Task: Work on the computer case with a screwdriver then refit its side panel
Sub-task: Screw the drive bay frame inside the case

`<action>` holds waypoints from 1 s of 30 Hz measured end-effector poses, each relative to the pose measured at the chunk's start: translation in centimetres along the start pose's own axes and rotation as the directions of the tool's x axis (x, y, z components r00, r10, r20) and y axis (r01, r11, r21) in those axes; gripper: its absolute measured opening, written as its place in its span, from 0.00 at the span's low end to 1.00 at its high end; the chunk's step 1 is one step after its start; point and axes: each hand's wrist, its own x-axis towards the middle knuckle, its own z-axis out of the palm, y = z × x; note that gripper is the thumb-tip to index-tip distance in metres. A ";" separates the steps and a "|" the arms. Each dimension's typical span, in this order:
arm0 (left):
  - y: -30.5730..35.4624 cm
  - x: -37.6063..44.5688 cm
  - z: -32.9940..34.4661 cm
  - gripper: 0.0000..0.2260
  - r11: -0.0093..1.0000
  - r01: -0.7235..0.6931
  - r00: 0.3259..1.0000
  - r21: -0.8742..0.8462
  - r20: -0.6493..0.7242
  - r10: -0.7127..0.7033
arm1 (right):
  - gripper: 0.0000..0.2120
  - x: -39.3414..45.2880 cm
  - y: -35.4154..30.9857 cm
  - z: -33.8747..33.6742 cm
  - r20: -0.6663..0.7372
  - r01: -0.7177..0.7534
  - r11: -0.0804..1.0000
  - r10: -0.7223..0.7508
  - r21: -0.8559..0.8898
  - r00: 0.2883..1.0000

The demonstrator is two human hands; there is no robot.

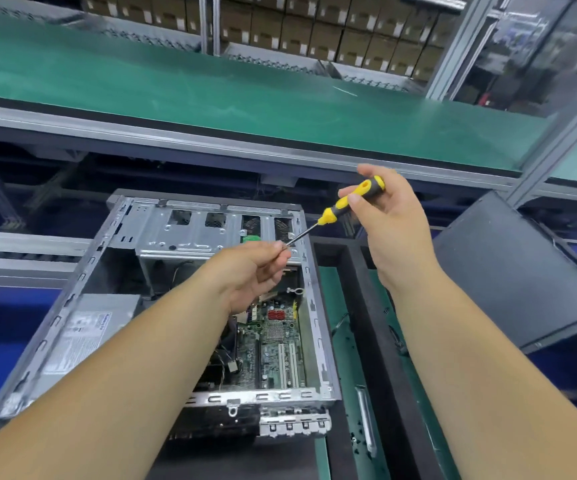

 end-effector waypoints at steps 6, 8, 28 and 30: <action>0.6 1.5 1.3 0.16 0.992 0.115 0.993 -0.056 -0.007 -0.115 | 0.17 1.5 0.4 1.4 -0.077 0.052 0.996 -0.046 0.068 0.996; 0.1 1.8 0.9 0.17 0.974 0.224 0.975 0.019 -0.010 -0.224 | 0.15 2.1 1.1 1.8 -0.066 0.063 0.997 -0.067 -0.051 0.996; -3.2 5.1 -1.8 0.15 0.946 0.299 0.931 -0.128 -0.178 -0.318 | 0.16 4.6 5.4 3.3 0.082 0.109 0.894 -0.081 -0.435 0.993; -3.3 5.2 -1.9 0.14 0.947 0.288 0.934 -0.142 -0.178 -0.311 | 0.16 4.6 5.4 3.3 0.089 0.106 0.898 -0.075 -0.428 0.993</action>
